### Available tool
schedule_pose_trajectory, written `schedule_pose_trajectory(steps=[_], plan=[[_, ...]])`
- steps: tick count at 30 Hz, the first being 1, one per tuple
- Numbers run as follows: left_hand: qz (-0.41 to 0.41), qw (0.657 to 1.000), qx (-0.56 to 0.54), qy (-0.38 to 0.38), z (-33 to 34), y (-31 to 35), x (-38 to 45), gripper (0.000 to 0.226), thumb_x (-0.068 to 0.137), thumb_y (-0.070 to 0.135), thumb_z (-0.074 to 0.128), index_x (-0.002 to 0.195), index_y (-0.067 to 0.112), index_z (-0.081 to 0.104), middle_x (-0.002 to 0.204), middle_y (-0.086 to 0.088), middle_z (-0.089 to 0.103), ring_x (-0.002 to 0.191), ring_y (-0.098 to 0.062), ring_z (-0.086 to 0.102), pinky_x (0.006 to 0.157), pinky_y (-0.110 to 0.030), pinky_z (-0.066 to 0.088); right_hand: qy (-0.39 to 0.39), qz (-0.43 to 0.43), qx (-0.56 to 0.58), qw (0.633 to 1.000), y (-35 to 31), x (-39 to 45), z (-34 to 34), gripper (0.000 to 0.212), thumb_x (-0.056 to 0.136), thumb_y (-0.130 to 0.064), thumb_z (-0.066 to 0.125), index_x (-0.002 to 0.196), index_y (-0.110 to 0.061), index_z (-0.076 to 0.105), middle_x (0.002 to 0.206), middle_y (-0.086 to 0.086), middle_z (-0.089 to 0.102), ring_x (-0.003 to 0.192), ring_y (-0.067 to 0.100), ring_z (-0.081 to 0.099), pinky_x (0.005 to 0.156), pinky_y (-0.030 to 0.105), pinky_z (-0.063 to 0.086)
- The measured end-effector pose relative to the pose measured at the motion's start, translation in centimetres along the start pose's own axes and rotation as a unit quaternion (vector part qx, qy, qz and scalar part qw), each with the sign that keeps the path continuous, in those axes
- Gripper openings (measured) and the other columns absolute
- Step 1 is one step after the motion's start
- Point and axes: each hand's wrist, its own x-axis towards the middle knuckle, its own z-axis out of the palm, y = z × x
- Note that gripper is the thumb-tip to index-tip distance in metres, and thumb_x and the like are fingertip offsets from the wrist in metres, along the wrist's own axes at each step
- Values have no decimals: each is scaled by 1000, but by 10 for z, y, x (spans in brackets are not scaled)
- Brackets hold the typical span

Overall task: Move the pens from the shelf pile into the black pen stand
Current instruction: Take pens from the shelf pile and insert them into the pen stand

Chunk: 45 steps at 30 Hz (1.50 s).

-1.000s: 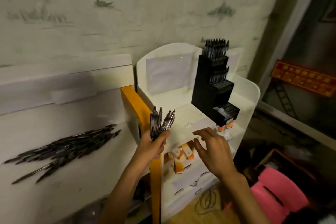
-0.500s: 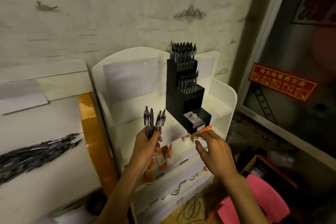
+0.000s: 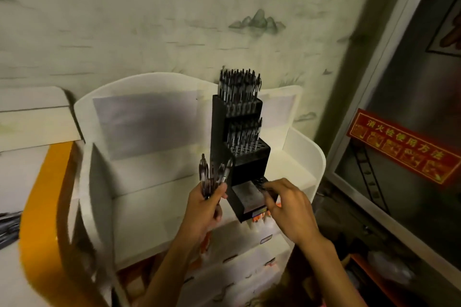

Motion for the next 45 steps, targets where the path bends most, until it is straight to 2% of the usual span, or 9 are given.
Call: schedule_pose_trajectory(steps=[6, 16, 20, 24, 27, 34, 37, 40, 45], plan=[[3, 1000, -23, -4, 23, 5, 28, 28, 96, 21, 63, 98, -7, 63, 48, 6, 52, 39, -10, 39, 37, -20, 32, -2, -42, -2, 999, 14, 49, 4, 27, 95, -27, 57, 120, -28, 64, 117, -6, 64, 102, 16, 61, 86, 30, 50], [11, 997, -11, 78, 40, 10, 57, 27, 96, 21, 63, 105, -5, 65, 51, 6, 60, 40, -10, 41, 39, -21, 32, -18, -128, 56, 990, 21, 115, 13, 27, 96, -30, 57, 122, -25, 64, 117, -7, 63, 101, 12, 60, 81, 19, 44], [20, 993, -33, 109, 50, 14, 66, 29, 97, 21, 62, 107, -6, 65, 49, 7, 54, 39, -10, 37, 38, -21, 28, -67, -122, 144, 980, 25, 134, 18, 27, 96, -33, 58, 122, -27, 63, 115, -13, 60, 99, 2, 57, 80, 8, 39], [30, 990, -34, 130, 62, 18, 76, 28, 97, 22, 61, 107, -4, 67, 50, 8, 58, 37, -9, 36, 37, -20, 27, -87, -106, 241, 961, 23, 161, 23, 25, 93, -30, 63, 116, -22, 67, 109, -11, 65, 93, 2, 60, 85, 19, 50], [32, 990, -29, 131, 69, 21, 80, 29, 98, 22, 60, 107, -5, 66, 50, 8, 59, 36, -9, 34, 38, -20, 25, -125, -81, 319, 936, 25, 178, 27, 21, 93, -29, 64, 111, -20, 70, 101, -11, 68, 90, 3, 63, 79, 14, 48], [45, 992, -11, 121, 81, 23, 90, 33, 98, 28, 61, 99, -3, 70, 47, 7, 49, 38, -11, 32, 40, -21, 24, -212, 33, 517, 829, 23, 201, 31, 13, 93, -22, 64, 94, -13, 74, 82, 0, 75, 74, 15, 70, 67, 22, 56], [42, 990, -13, 133, 80, 23, 93, 32, 98, 28, 59, 103, -3, 66, 50, 8, 54, 38, -10, 34, 40, -20, 24, -193, 23, 536, 821, 24, 208, 33, 16, 93, -22, 64, 92, -9, 74, 81, 3, 75, 74, 21, 72, 67, 23, 58], [38, 986, -24, 161, 73, 19, 94, 38, 92, 36, 65, 94, -1, 62, 50, -1, 41, 39, -13, 32, 41, -21, 23, -130, 12, 550, 825, 26, 217, 31, 18, 91, -21, 67, 94, -5, 74, 80, 6, 75, 71, 23, 73, 68, 27, 60], [23, 981, -23, 190, 59, 9, 91, 33, 98, 41, 55, 91, 8, 53, 57, -1, 37, 43, -12, 30, 43, -22, 20, -21, -65, 488, 870, 33, 232, 29, 17, 90, -17, 67, 97, -3, 73, 81, 4, 74, 69, 14, 72, 69, 29, 61]])
